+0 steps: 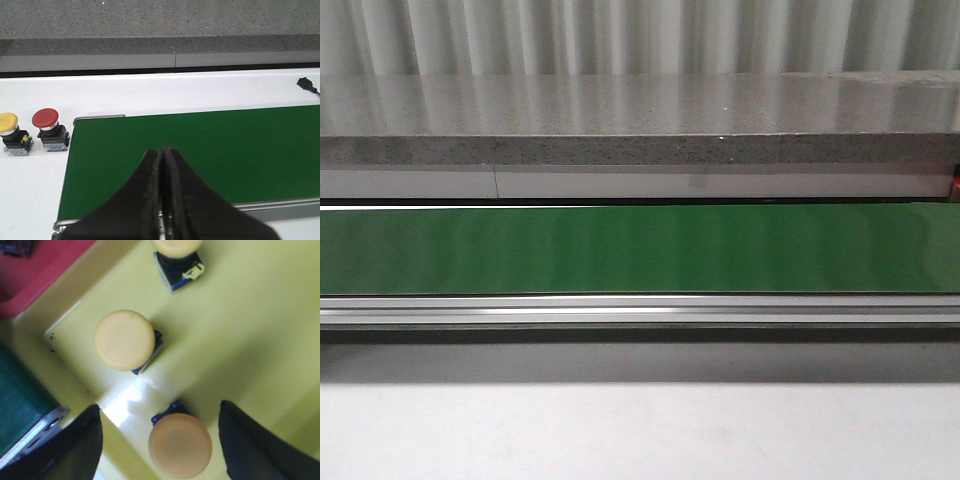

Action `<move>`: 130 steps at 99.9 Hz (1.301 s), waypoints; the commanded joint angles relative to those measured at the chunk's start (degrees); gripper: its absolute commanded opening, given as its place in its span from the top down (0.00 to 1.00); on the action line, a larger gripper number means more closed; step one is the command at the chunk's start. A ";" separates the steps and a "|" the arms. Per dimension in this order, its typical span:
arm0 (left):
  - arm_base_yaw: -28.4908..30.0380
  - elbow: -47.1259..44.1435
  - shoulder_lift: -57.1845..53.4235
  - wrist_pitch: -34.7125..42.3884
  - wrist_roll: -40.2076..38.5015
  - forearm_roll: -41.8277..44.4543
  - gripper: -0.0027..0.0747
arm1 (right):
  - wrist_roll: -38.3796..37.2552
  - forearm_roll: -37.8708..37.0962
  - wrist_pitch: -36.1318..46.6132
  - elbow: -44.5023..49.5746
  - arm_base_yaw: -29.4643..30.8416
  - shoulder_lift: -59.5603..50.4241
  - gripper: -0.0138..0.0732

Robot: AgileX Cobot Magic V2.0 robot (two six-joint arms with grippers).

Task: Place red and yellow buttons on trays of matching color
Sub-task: 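Open the right gripper and return it above the belt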

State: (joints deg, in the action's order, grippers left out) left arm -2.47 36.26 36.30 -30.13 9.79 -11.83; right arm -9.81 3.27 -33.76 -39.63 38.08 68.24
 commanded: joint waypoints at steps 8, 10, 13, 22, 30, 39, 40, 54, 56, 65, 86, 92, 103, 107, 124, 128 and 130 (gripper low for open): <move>0.02 1.70 0.03 4.20 0.07 -0.97 0.99 | 0.91 1.56 1.95 -1.86 -6.24 -6.02 0.27; 0.02 1.70 0.03 4.20 0.07 -0.97 0.99 | 1.20 1.56 2.18 -1.86 -7.48 -6.61 0.27; 0.02 1.70 0.03 4.20 0.07 -0.97 0.99 | 1.52 1.56 2.44 -1.86 -9.14 -7.34 0.27; 0.02 1.70 0.03 4.20 0.07 -0.97 0.99 | 3.67 1.56 2.69 -1.86 -14.88 -9.49 0.27; 0.02 1.70 0.03 4.20 0.07 -0.97 0.99 | 5.67 1.56 3.09 -1.86 -19.88 -11.51 0.27; 0.02 1.70 0.03 4.20 0.07 -0.97 0.99 | 7.58 1.56 3.62 -1.86 -25.09 -13.72 0.27; 0.02 1.70 0.03 4.20 0.07 -0.97 0.99 | 7.74 1.56 3.67 -1.86 -25.81 -14.08 0.27; 0.02 1.70 0.03 4.20 0.07 -0.97 0.99 | 10.40 1.56 3.54 -1.67 -31.13 -17.02 0.32; 0.02 1.70 0.03 4.20 0.07 -0.97 0.99 | 10.71 1.56 3.53 -1.67 -31.62 -17.34 0.35; 0.02 1.70 0.03 4.20 0.07 -0.97 0.99 | 10.95 1.56 3.48 -1.67 -32.69 -18.36 0.50; 0.02 1.70 0.03 4.20 0.07 -0.97 0.99 | 10.95 1.56 3.42 -1.67 -32.70 -19.23 0.89; 0.02 1.70 0.03 4.20 0.07 -0.97 0.99 | 10.95 1.56 3.37 -1.67 -32.70 -19.23 0.91; 0.02 1.70 0.03 4.20 0.07 -0.97 0.99 | 10.95 1.56 3.03 -1.67 -32.70 -19.23 0.92; 0.02 1.70 0.03 4.20 0.07 -0.97 0.99 | 10.95 1.56 2.89 -1.67 -32.70 -19.23 0.92; 0.02 1.70 0.03 4.20 0.07 -0.97 0.99 | 10.95 1.56 2.89 -1.67 -32.70 -19.23 0.92; 0.02 1.70 0.03 4.20 0.07 -0.97 0.99 | 10.95 1.56 2.89 -1.67 -32.70 -19.23 0.92; 0.02 1.70 0.03 4.20 0.07 -0.97 0.99 | 10.95 1.56 2.89 -1.67 -32.70 -19.23 0.92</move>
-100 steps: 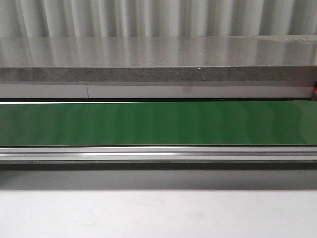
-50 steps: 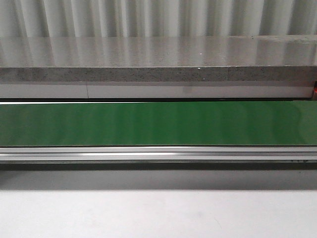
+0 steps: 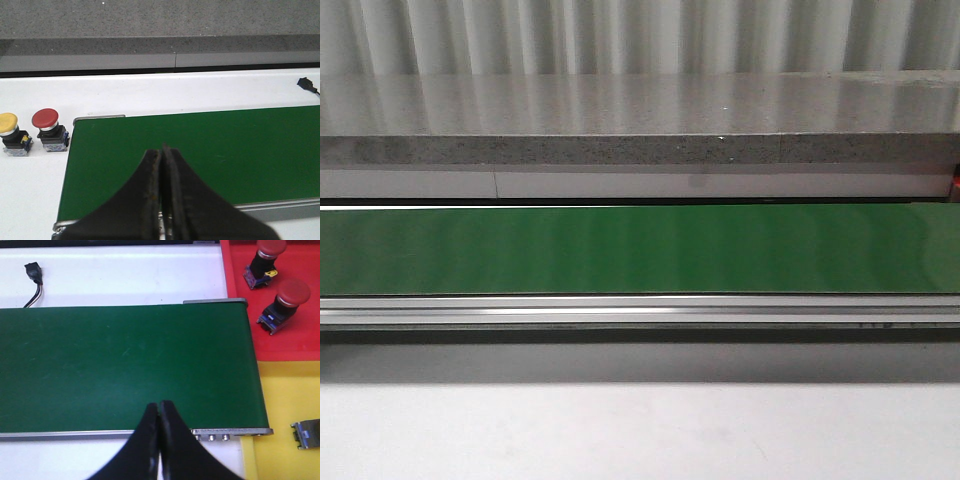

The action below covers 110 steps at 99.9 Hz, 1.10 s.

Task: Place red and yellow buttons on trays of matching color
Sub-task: 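Open the right gripper and return it above the belt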

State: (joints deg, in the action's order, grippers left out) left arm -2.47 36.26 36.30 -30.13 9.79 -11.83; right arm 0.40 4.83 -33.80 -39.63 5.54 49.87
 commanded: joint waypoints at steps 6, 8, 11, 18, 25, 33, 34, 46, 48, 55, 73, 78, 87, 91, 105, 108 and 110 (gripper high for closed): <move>0.02 1.70 0.03 4.20 0.07 -0.97 0.99 | 0.74 0.00 2.93 -1.67 -0.16 -0.86 0.92; 0.02 1.70 0.03 4.20 0.07 -0.97 0.99 | 0.74 0.00 2.93 -1.67 -0.16 -0.86 0.92; 0.02 1.70 0.03 4.20 0.07 -0.97 0.99 | 0.74 0.00 2.93 -1.67 -0.16 -0.86 0.92; 0.02 1.70 0.03 4.20 0.07 -0.97 0.99 | 0.74 0.00 2.93 -1.67 -0.16 -0.86 0.92; 0.02 1.70 0.03 4.20 0.07 -0.97 0.99 | 0.74 0.00 2.93 -1.67 -0.16 -0.86 0.92; 0.02 1.70 0.03 4.32 0.07 -0.97 0.99 | 0.74 0.00 2.93 -1.67 -0.16 -0.86 0.92; 0.02 1.70 0.03 4.32 0.07 -0.97 0.99 | 0.74 0.00 2.93 -1.67 -0.16 -0.86 0.92; 0.02 1.70 0.03 4.20 0.07 -0.97 0.98 | 0.74 0.00 2.93 -1.67 -0.16 -0.86 0.92; 0.02 1.70 0.03 4.11 0.07 -0.97 0.97 | 0.74 0.00 2.93 -1.67 -0.16 -0.86 0.92; 0.02 1.70 0.03 3.97 0.07 -0.97 0.89 | 0.74 0.00 2.93 -1.67 -0.16 -0.86 0.92; 0.02 1.70 0.03 3.97 0.07 -0.97 0.41 | 0.74 0.00 2.93 -1.67 -0.16 -0.86 0.92; 0.02 1.70 0.03 3.97 0.07 -0.97 0.30 | 0.74 0.00 2.93 -1.67 -0.16 -0.86 0.92; 0.02 1.70 0.14 4.86 0.07 -0.97 0.23 | 0.74 0.00 2.93 -1.67 -0.16 -0.86 0.92; 0.02 1.70 0.14 5.45 0.07 -0.97 0.23 | 0.74 0.00 2.93 -1.67 -0.16 -0.86 0.92; 0.40 1.83 1.23 10.18 -2.35 -0.97 0.23 | 0.74 0.00 2.98 -1.67 -0.16 -0.86 0.92; 0.88 1.82 2.07 11.31 -3.49 -0.97 0.23 | 0.74 0.00 2.98 -1.67 -0.16 -0.86 0.92; 1.25 1.82 2.74 12.22 -4.55 -0.97 0.23 | 0.74 0.00 2.98 -1.67 -0.16 -0.86 0.92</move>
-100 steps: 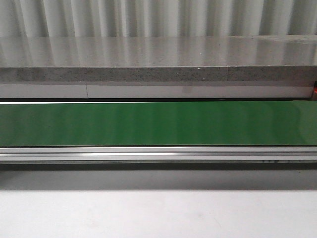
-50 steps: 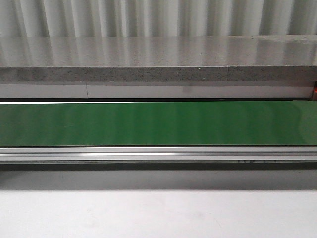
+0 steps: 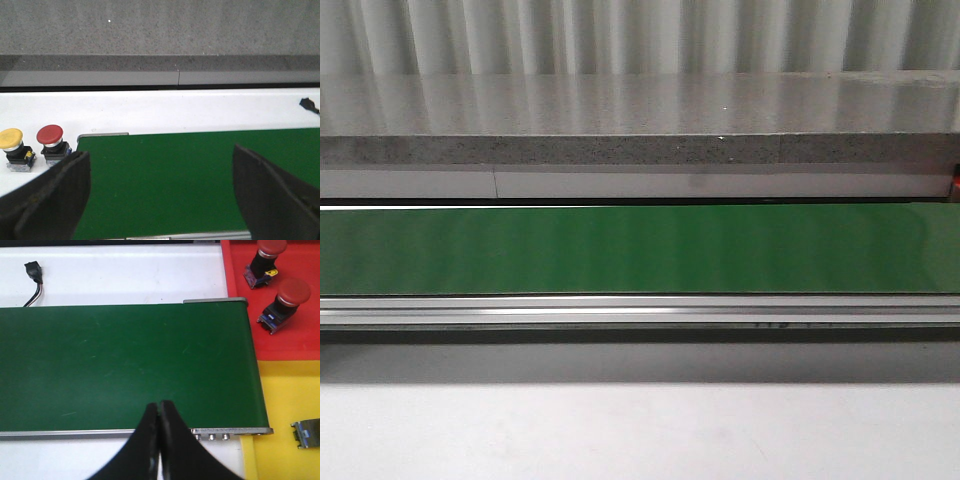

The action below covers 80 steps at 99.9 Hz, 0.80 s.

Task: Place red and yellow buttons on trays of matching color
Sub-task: 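Move the left gripper over the remaining buttons on the table, then grasp the red push-button with the left gripper and carry it over the belt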

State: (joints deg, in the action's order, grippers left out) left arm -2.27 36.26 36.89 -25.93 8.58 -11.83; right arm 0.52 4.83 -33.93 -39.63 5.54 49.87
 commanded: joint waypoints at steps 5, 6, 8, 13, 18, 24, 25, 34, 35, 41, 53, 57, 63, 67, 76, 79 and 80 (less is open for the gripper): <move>2.27 1.94 4.10 9.89 -5.97 -0.97 0.23 | 0.62 0.00 3.12 -1.67 -0.16 -0.86 0.92; 2.70 1.94 4.43 10.11 -6.79 -0.97 0.23 | 0.62 0.00 3.12 -1.67 -0.16 -0.86 0.92; 3.41 2.18 5.50 10.58 -8.04 -0.97 0.23 | 0.62 0.00 3.12 -1.67 -0.16 -0.86 0.92; 5.31 3.07 8.37 10.51 -10.45 -0.97 0.23 | 0.62 0.00 3.12 -1.67 -0.16 -0.86 0.92; 7.30 4.30 11.76 10.04 -12.28 -0.97 0.23 | 0.62 0.00 3.12 -1.67 -0.16 -0.86 0.92; 9.48 6.40 16.44 9.58 -13.26 -1.20 0.23 | 0.62 0.00 3.12 -1.67 -0.16 -0.86 0.92; 10.00 6.66 16.96 9.46 -13.38 -1.33 0.23 | 0.62 0.00 3.12 -1.67 -0.16 -0.86 0.92; 12.65 10.40 23.61 8.64 -13.80 -1.73 0.23 | 0.62 0.00 3.12 -1.67 -0.16 -0.86 0.92; 12.81 11.07 24.58 8.38 -13.80 -1.73 0.23 | 0.62 0.00 3.12 -1.67 -0.16 -0.86 0.92; 14.03 13.75 28.48 7.35 -13.80 -1.87 0.23 | 0.62 0.00 3.12 -1.67 -0.16 -0.86 0.92; 15.50 19.53 36.50 6.51 -13.80 -2.00 0.23 | 0.62 0.00 3.12 -1.67 -0.16 -0.86 0.92; 15.76 21.51 39.23 6.16 -13.80 -2.32 0.23 | 0.62 0.00 3.12 -1.67 -0.16 -0.86 0.92; 16.15 24.40 43.09 5.44 -13.80 -2.60 0.23 | 0.62 0.00 3.12 -1.67 -0.16 -0.86 0.92; 16.15 25.97 45.12 4.50 -13.80 -2.72 0.23 | 0.62 0.00 3.12 -1.67 -0.16 -0.86 0.92; 16.15 29.56 50.10 3.01 -13.80 -2.72 0.23 | 0.62 0.00 3.12 -1.67 -0.16 -0.86 0.92; 16.15 30.77 51.51 2.58 -13.80 -2.99 0.23 | 0.62 0.00 3.12 -1.67 -0.16 -0.86 0.92; 16.15 31.00 52.17 2.43 -13.80 -3.00 0.23 | 0.62 0.00 3.12 -1.67 -0.16 -0.86 0.92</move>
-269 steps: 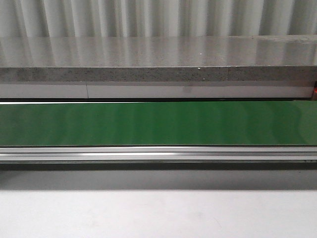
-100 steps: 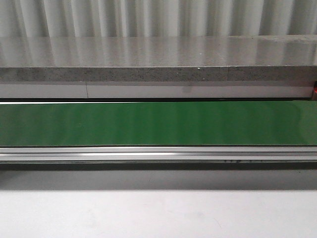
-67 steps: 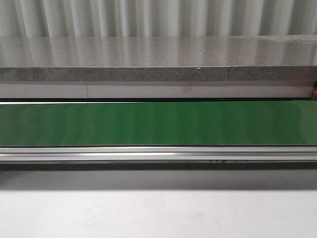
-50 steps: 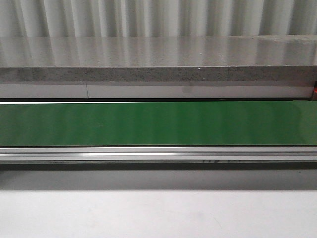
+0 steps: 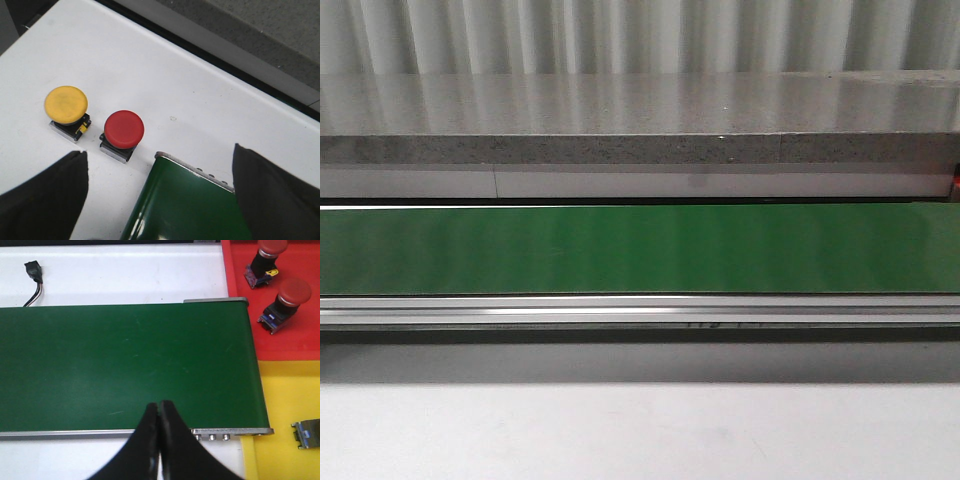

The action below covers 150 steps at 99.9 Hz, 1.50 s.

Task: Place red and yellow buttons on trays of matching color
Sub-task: 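Grasp the red push-button with the left gripper and carry it over the belt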

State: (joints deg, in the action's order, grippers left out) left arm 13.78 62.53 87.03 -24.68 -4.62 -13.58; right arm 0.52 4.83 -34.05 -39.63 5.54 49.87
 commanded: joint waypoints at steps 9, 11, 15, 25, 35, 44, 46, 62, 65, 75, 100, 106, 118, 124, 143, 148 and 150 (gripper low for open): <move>0.10 7.13 5.88 0.88 -0.90 -1.25 0.23 | 0.62 0.00 3.24 -1.67 -0.16 -0.86 0.92; 0.10 7.61 6.69 0.78 -0.99 -1.25 0.23 | 0.62 0.00 3.24 -1.67 -0.16 -0.86 0.92; 0.10 8.36 7.94 0.41 -1.03 -1.25 0.23 | 0.62 0.00 3.24 -1.67 -0.16 -0.86 0.92; 0.10 10.31 11.27 -0.69 -1.03 -1.25 0.23 | 0.62 0.00 3.24 -1.67 -0.16 -0.86 0.92; 0.10 10.76 13.07 -0.16 -2.49 -1.25 0.23 | 0.62 0.00 3.24 -1.67 -0.16 -0.86 0.92; 0.46 10.89 14.15 0.21 -4.33 -1.25 0.23 | 0.62 0.00 3.24 -1.67 -0.16 -0.86 0.92; 0.56 10.89 14.51 0.48 -4.77 -1.25 0.23 | 0.62 0.00 3.24 -1.67 -0.16 -0.86 0.92; 0.84 10.89 16.34 1.16 -5.05 -1.11 0.23 | 0.62 0.00 3.24 -1.67 -0.16 -0.86 0.92; 0.84 10.89 16.63 1.16 -5.05 -1.11 0.23 | 0.62 0.00 3.24 -1.67 -0.16 -0.86 0.92; 0.84 10.89 17.40 2.33 -5.40 -1.11 0.23 | 0.62 0.00 3.24 -1.67 -0.16 -0.86 0.92; 1.18 10.89 17.75 5.17 -7.02 -1.11 0.23 | 0.62 0.00 3.24 -1.67 -0.16 -0.86 0.92; 1.32 10.89 18.01 5.44 -7.11 -1.11 0.23 | 0.62 0.00 3.24 -1.67 -0.16 -0.86 0.92; 1.32 10.89 18.97 5.58 -7.11 -1.11 0.23 | 0.62 0.00 3.24 -1.67 -0.16 -0.86 0.92; 1.32 10.89 19.41 5.72 -7.11 -1.11 0.23 | 0.62 0.00 3.24 -1.67 -0.16 -0.86 0.92; 1.32 10.89 20.75 6.08 -7.11 -1.27 0.23 | 0.62 0.00 3.24 -1.67 -0.16 -0.86 0.92; 1.32 10.89 20.82 6.38 -7.11 -1.27 0.23 | 0.62 0.00 3.24 -1.67 -0.16 -0.86 0.92; 1.32 10.89 20.82 6.61 -7.11 -1.27 0.23 | 0.62 0.00 3.24 -1.67 -0.16 -0.86 0.92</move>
State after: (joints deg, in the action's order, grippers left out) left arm 14.90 71.61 110.69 -21.50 -11.29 -13.94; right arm 0.64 4.83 -34.05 -39.63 5.54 49.87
